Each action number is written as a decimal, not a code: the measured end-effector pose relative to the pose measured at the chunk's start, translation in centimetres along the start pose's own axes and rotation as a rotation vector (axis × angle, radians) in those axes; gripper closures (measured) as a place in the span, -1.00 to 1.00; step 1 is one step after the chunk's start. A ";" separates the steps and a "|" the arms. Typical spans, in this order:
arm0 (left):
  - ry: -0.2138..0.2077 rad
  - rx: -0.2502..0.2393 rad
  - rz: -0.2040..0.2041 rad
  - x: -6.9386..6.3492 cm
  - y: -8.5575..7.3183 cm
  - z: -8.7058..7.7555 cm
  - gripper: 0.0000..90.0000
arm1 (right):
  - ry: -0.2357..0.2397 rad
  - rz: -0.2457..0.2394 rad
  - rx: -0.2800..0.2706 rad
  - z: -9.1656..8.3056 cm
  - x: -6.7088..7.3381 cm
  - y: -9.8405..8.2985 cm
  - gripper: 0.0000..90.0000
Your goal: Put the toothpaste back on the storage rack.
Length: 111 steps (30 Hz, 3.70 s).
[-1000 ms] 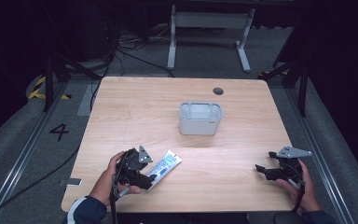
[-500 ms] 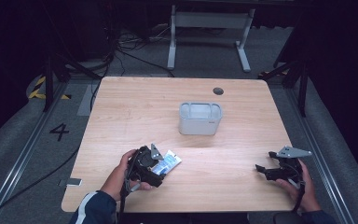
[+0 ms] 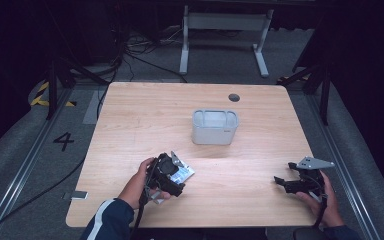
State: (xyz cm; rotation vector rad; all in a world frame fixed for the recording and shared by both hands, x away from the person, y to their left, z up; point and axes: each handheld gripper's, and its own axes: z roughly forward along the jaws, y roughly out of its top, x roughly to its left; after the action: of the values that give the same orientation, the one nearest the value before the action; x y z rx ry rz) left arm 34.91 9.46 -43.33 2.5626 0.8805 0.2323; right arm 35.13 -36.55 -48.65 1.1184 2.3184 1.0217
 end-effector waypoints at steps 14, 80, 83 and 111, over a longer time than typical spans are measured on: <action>0.010 0.072 -0.018 0.3 1.3 1.7 -0.50 | -0.005 -0.006 -0.002 0.0 0.0 0.0 -0.64; 0.006 -0.014 0.090 0.2 1.7 -1.3 0.41 | -0.013 -0.015 -0.005 -0.1 0.2 0.0 -0.64; 0.013 -0.038 0.082 0.2 1.6 -1.9 0.42 | -0.013 -0.015 -0.006 -0.1 0.2 0.0 -0.63; 0.038 -0.293 0.045 1.5 0.6 -6.9 0.45 | -0.008 -0.011 -0.004 0.0 0.1 0.0 -0.63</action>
State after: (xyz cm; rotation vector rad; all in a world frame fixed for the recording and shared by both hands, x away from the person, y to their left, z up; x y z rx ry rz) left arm 34.50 12.24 -36.87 2.3133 0.7423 0.3946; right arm 35.03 -36.49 -48.64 1.1047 2.3129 1.0150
